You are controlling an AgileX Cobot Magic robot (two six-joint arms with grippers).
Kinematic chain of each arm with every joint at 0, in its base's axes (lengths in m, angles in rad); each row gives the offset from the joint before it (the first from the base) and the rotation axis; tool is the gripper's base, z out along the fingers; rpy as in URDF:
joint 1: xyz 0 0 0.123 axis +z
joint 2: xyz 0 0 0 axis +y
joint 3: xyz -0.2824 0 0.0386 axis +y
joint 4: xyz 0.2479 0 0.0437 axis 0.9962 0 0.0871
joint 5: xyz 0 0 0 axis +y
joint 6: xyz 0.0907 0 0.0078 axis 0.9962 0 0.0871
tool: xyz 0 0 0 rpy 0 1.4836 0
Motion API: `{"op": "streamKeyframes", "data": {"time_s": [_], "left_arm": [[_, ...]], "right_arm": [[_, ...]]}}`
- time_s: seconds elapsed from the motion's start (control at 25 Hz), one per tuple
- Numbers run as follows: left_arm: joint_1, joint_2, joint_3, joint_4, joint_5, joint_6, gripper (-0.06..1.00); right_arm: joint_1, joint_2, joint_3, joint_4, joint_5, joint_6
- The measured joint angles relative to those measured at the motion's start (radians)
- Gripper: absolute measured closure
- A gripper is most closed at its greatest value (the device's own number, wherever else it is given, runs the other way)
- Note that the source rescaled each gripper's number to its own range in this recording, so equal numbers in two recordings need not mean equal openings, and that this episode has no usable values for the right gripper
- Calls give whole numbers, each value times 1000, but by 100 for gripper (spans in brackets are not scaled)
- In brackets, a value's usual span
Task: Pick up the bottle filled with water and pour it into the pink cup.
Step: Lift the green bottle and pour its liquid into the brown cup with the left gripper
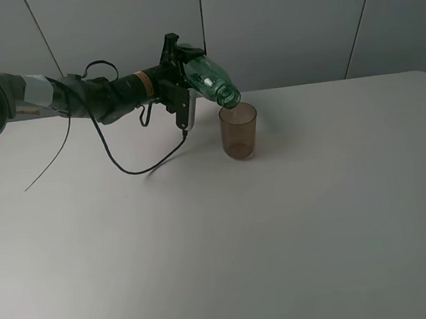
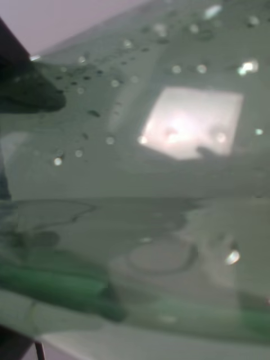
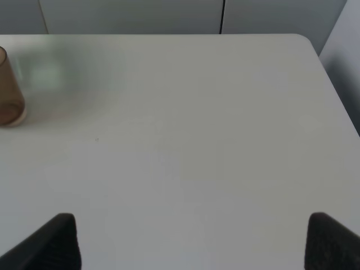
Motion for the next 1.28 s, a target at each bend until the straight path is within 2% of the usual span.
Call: {"op": "streamKeyframes", "data": {"time_s": [1.28], "left_arm": [[7, -17, 0, 17, -2, 20, 93]], "right_arm": [[0, 0, 0, 0, 0, 0]]}}
